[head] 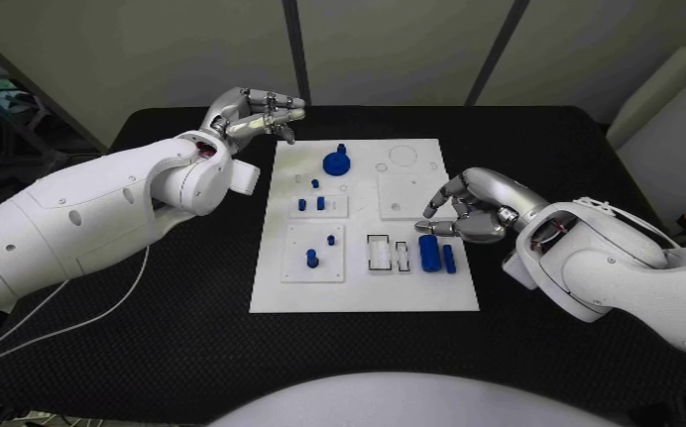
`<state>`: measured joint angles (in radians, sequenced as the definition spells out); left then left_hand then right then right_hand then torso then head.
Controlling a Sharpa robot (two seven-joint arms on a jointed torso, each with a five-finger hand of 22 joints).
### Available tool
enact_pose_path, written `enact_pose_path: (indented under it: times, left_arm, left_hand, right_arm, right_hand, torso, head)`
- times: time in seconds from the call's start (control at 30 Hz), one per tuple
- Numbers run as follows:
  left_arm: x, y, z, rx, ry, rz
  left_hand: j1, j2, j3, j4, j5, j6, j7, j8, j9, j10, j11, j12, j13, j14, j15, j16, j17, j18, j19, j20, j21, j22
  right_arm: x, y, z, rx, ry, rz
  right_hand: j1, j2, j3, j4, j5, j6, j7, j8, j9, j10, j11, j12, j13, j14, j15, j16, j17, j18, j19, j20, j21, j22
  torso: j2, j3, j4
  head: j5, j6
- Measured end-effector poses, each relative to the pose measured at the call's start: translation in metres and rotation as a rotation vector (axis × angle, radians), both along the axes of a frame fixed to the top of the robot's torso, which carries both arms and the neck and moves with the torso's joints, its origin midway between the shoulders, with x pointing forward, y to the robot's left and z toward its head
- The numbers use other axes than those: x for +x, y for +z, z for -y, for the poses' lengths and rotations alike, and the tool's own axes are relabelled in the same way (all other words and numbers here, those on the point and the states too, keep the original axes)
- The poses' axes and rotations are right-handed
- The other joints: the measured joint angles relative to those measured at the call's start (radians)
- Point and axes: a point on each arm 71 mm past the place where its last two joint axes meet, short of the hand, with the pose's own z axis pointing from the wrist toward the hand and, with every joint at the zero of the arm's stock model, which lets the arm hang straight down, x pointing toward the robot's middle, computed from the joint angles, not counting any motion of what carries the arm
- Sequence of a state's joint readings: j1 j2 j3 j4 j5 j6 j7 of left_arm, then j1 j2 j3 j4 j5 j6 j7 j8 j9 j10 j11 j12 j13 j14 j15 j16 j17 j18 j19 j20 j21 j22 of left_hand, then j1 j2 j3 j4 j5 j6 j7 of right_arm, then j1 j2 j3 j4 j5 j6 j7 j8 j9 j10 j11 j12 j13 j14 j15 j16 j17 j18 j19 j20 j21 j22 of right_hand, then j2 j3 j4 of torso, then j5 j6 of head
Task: Assemble the parts on the task board
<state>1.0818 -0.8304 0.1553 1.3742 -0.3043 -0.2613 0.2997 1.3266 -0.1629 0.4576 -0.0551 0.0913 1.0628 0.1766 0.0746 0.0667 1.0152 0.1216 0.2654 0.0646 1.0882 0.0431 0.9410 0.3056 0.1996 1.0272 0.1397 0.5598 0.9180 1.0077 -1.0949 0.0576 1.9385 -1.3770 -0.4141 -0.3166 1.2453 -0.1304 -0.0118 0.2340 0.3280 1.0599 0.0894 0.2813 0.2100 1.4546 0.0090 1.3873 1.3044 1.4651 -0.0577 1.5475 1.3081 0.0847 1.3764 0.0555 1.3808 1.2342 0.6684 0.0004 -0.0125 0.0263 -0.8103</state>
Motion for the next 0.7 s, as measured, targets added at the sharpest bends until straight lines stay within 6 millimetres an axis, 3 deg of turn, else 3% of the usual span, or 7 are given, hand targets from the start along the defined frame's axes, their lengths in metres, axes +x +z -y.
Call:
enact_pose_path:
  times: [0.3,0.7]
  left_arm:
    - [-0.001,-0.001,0.001,0.0,-0.002,-0.003]
    - [-0.002,-0.002,0.0,0.001,-0.004,-0.006]
  left_hand:
    - [0.0,0.0,0.0,0.0,0.0,0.0,0.0,0.0,0.0,0.0,0.0,0.0,0.0,0.0,0.0,0.0,0.0,0.0,0.0,0.0,0.0,-0.001]
    - [0.0,0.0,0.0,0.0,0.0,0.0,0.0,0.0,0.0,0.0,0.0,0.0,0.0,0.0,0.0,0.0,0.0,0.0,0.0,0.0,0.0,-0.001]
  right_arm:
    - [-0.004,-0.003,0.01,-0.055,-0.076,-0.041]
    - [-0.004,-0.018,0.003,-0.146,-0.109,-0.071]
  right_hand:
    - [0.009,0.009,-0.056,0.034,0.012,-0.02,-0.003,0.032,0.034,0.003,0.003,0.029,0.004,0.0,0.0,0.003,0.0,0.0,0.007,0.0,0.007,0.014]
    - [0.009,0.008,-0.101,0.057,0.027,-0.028,-0.003,0.052,0.053,0.007,0.0,0.029,0.004,0.0,0.0,0.007,0.0,0.0,0.007,0.0,0.007,0.021]
  torso:
    - [-0.003,0.0029,-0.0135]
    - [-0.003,0.0033,-0.0146]
  head:
    - [-0.015,-0.001]
    - [-0.019,-0.008]
